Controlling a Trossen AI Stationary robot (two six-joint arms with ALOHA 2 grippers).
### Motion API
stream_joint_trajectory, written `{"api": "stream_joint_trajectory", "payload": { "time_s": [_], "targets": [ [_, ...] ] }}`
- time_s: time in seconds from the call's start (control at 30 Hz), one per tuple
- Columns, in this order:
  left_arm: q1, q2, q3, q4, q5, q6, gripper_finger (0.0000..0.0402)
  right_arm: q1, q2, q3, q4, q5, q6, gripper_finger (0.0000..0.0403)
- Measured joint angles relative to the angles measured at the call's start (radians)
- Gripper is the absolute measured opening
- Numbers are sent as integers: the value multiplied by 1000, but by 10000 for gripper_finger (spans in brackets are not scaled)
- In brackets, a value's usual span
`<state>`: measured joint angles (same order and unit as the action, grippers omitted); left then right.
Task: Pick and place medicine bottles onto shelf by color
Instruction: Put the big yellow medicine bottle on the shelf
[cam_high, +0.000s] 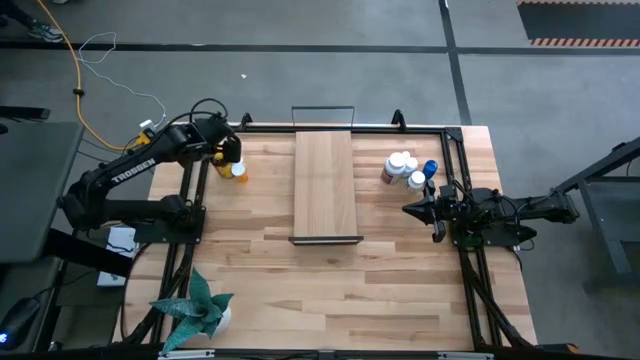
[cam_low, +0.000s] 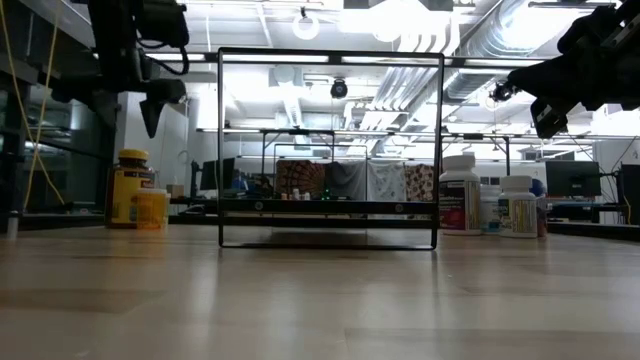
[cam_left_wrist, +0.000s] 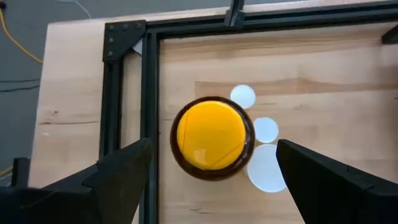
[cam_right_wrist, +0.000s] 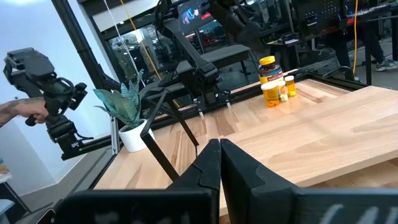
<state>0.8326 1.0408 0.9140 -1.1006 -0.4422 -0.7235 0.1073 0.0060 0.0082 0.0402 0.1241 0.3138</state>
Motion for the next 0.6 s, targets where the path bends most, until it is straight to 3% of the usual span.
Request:
{"api": "stream_joint_trajectory", "payload": {
  "time_s": [0.27,0.6],
  "targets": [
    [69,0,-130,183,67,55,334,0,0,0,0,0,0,0],
    [97,0,-135,177,75,81,333,0,0,0,0,0,0,0]
  ]
}}
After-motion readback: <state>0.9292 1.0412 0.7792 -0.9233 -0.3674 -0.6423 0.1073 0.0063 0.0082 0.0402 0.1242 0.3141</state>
